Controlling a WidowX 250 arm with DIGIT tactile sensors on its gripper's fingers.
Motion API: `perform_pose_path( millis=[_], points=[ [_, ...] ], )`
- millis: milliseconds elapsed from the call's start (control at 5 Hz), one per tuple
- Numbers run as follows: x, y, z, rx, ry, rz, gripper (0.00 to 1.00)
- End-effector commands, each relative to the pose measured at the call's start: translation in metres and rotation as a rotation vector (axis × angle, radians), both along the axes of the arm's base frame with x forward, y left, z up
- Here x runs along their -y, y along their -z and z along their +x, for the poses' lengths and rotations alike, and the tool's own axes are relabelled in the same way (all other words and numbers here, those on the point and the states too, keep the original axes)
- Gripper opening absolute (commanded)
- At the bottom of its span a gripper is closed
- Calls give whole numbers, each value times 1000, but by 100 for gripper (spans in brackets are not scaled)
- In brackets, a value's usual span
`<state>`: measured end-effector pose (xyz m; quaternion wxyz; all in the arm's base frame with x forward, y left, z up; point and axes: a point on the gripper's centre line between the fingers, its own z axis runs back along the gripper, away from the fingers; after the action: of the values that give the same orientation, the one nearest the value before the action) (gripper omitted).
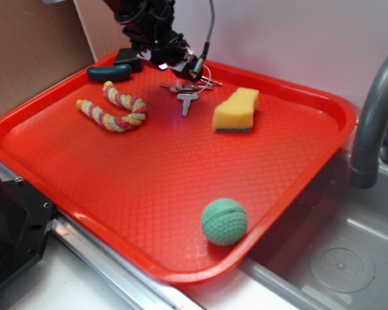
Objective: Grab the silver keys.
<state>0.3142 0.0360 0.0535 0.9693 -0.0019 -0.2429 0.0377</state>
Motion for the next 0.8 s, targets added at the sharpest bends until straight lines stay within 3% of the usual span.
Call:
perform_pose_path(
  millis=[0, 200, 400, 600],
  points=[
    [-27, -17, -2, 55, 8, 4, 100],
    [-42, -15, 5, 99, 193, -51, 100],
    [-44, -8, 13, 94, 243, -93, 100],
    [-40, 1, 30, 38, 247, -120, 100]
  ],
)
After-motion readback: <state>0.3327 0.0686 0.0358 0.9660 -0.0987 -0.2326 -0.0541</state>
